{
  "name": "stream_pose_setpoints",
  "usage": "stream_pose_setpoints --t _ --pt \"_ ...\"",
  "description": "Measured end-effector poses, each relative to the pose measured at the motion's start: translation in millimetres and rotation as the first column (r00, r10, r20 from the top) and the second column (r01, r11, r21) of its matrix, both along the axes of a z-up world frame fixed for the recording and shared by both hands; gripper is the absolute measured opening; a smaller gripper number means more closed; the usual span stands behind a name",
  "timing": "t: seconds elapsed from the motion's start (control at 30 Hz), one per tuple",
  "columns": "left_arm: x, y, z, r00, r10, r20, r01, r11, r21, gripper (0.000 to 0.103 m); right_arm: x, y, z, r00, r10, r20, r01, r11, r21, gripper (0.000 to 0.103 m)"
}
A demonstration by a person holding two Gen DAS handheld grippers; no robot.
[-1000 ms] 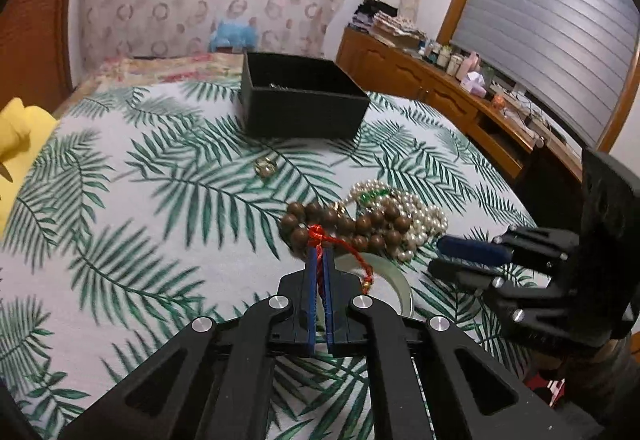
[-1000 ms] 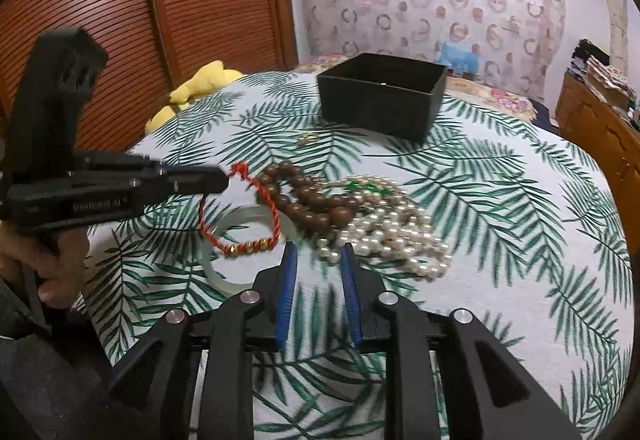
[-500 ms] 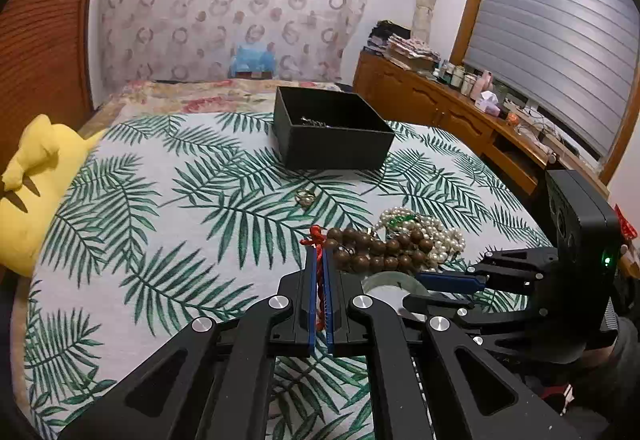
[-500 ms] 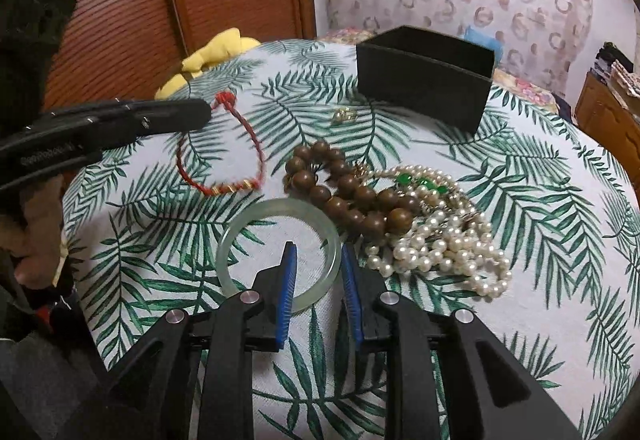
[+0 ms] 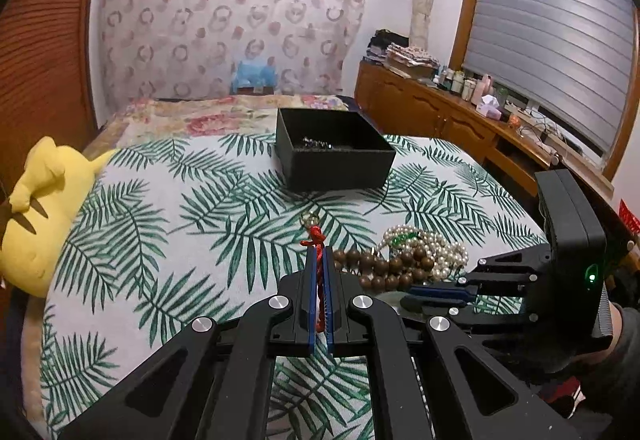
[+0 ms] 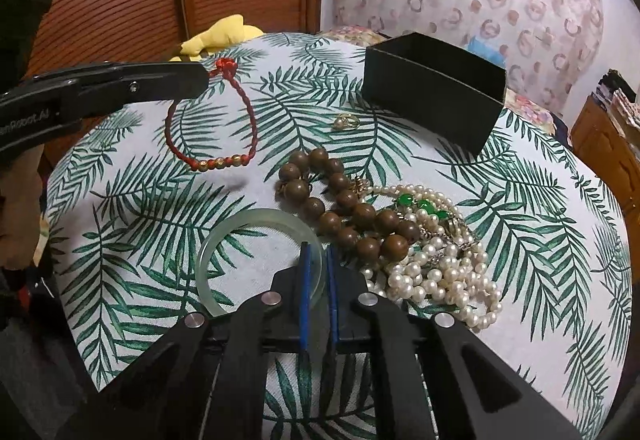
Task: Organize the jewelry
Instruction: 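Carry the red bracelet with the left gripper into the box while the right releases the jade bangle there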
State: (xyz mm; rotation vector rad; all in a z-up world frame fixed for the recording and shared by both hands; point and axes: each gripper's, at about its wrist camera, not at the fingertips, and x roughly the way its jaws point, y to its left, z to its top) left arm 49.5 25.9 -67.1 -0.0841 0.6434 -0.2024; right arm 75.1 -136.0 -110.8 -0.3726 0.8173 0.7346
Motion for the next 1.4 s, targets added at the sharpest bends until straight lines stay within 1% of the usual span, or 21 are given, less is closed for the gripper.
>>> stream_pose_setpoints --t 0.17,0.33,0.5,0.67,0.83,1.1,1.27,1.4 --pt "6.9 -2.9 10.5 1.0 -0.008 0.026 0.007 1.0 0.019 0.002 3.4 -10.7 23.1 0.998 -0.019 0.055 0.016 0.999 0.048 0.008" --pt "18.9 -5.0 22.3 0.998 -0.016 0.054 0.014 0.999 0.03 0.002 20.5 -21.5 47.3 0.992 -0.046 0.116 0.037 0.996 0.077 0.008" --pt "38.9 -9.3 30.0 0.997 -0.028 0.074 0.025 0.999 0.045 0.002 53.5 -29.0 62.9 0.982 -0.073 0.172 0.059 0.994 0.089 0.008" --pt "60.5 -12.2 32.1 0.996 -0.04 0.076 0.036 0.998 0.061 0.002 87.3 -33.3 71.7 0.975 -0.105 0.196 0.085 0.991 0.105 0.008" --pt "81.5 -13.5 37.5 0.996 -0.05 0.072 0.046 0.997 0.057 0.002 121.9 -36.4 83.0 0.968 -0.135 0.212 0.107 0.985 0.135 0.008" --pt "109.9 -20.7 49.8 0.994 -0.071 0.08 0.065 0.996 0.067 0.002 170.1 -31.0 86.4 0.963 -0.141 0.231 0.11 0.984 0.141 0.008" --pt "128.2 -21.9 53.2 0.994 -0.077 0.077 0.072 0.995 0.071 0.002 186.2 -24.8 73.5 0.969 -0.124 0.215 0.099 0.987 0.125 0.008" --pt "140.6 -21.3 51.0 0.994 -0.084 0.068 0.079 0.994 0.073 0.002 188.2 -20.5 61.9 0.975 -0.107 0.196 0.084 0.989 0.122 0.009"
